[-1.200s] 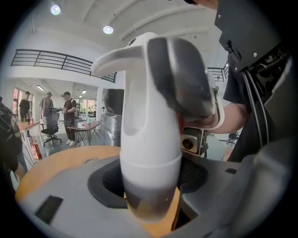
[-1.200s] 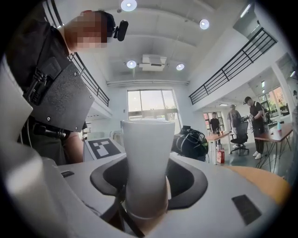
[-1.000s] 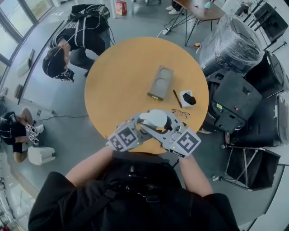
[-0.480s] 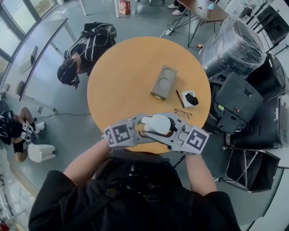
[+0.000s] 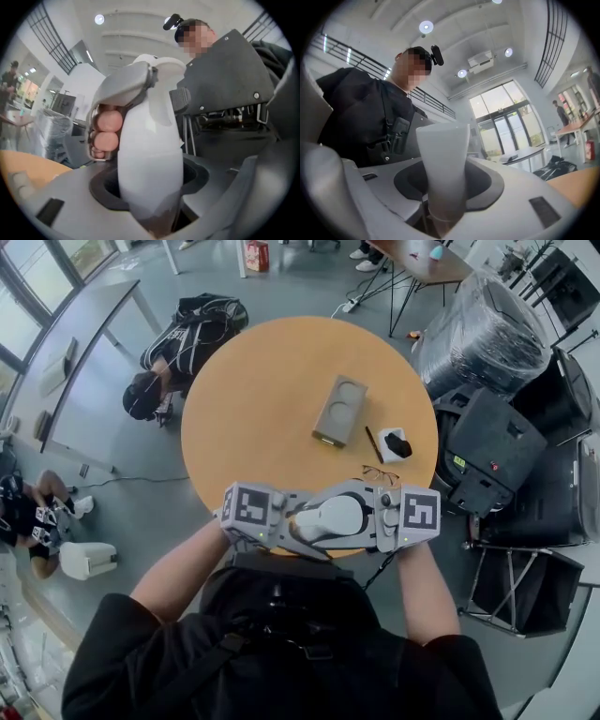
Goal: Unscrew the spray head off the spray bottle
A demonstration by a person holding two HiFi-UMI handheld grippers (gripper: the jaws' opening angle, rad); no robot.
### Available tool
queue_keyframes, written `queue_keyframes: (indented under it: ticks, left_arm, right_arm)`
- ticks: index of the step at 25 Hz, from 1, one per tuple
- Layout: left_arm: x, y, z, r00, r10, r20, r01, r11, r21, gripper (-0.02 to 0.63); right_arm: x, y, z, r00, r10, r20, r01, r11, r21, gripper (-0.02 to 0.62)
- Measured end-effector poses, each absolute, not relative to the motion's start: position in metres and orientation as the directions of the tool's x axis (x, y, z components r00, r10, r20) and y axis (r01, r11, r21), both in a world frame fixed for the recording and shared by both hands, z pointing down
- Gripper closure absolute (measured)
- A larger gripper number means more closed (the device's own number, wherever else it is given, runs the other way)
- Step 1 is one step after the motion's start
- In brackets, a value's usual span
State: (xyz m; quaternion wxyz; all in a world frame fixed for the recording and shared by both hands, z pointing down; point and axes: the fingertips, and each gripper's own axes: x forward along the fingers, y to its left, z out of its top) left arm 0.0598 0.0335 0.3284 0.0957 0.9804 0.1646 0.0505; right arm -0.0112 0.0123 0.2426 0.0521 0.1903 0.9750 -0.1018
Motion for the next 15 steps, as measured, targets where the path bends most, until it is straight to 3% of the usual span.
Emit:
queue_keyframes:
  ticks: [2,5,10,15]
  left_arm:
    - [0.062,0.040,0.326,0.925,0.376,0.055,0.355,-0.906,0.232,0.325]
    - [0.061,0.023,0.335,0.948,0.300,0.107,0.274,-0.940,0.205,0.325]
    - [0.055,-0.025,0.339,0.990,0.032,0.140,0.019,-0.995,0.096,0.324]
    - [0.045,-0.075,0.335,0.944,-0.307,0.121,-0.310,-0.951,0.001,0.322]
  right_arm:
    - [-0.010,0.017,0.239,-0.903,0.405,-0.142,0.426,0.885,-0.185,0.402]
    - [-0.013,0.005,0.249,-0.936,0.341,-0.087,0.351,0.923,-0.159,0.387]
    - [-0.017,-0.040,0.258,-0.997,0.069,-0.024,0.071,0.992,-0.107,0.319]
    - [-0.022,-0.072,0.264,-0.985,-0.174,0.016,-0.175,0.981,-0.081,0.311]
